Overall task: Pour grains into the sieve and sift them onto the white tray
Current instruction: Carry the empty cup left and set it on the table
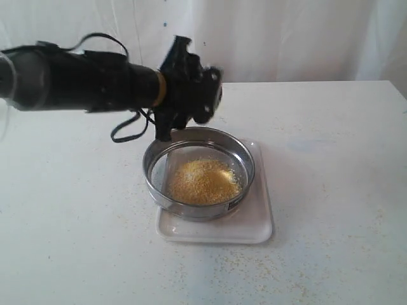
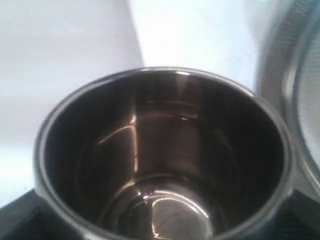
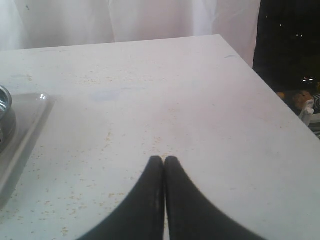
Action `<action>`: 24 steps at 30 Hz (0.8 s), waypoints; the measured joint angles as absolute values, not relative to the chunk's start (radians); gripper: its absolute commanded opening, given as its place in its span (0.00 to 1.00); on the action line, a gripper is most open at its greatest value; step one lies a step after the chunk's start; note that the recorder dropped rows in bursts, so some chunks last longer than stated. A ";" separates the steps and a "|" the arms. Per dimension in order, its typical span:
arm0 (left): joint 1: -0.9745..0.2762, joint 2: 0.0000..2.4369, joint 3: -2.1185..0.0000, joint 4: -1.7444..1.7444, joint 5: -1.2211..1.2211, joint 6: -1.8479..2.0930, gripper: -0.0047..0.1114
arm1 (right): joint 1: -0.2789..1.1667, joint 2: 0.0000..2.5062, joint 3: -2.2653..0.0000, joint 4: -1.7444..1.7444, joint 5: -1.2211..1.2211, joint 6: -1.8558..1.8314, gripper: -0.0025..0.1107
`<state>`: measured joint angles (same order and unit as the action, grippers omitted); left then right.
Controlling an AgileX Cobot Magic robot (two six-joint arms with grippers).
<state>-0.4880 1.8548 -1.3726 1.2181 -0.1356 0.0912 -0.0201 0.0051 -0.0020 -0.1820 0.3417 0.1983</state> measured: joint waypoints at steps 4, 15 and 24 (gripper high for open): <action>-0.271 1.750 -1.322 1.202 -0.371 -0.290 0.04 | -0.020 0.005 -0.002 -0.182 0.342 0.198 0.02; 0.283 1.815 -0.914 1.334 -1.044 -0.469 0.04 | -0.020 0.005 -0.002 -0.182 0.342 0.198 0.02; 0.335 2.012 -0.869 1.197 -1.150 -0.352 0.04 | -0.020 0.005 -0.002 -0.182 0.342 0.198 0.02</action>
<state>0.3349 2.0121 -0.8689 1.1970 -1.1502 -0.3524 -0.0201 0.0051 -0.0020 -0.1820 0.3417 0.1983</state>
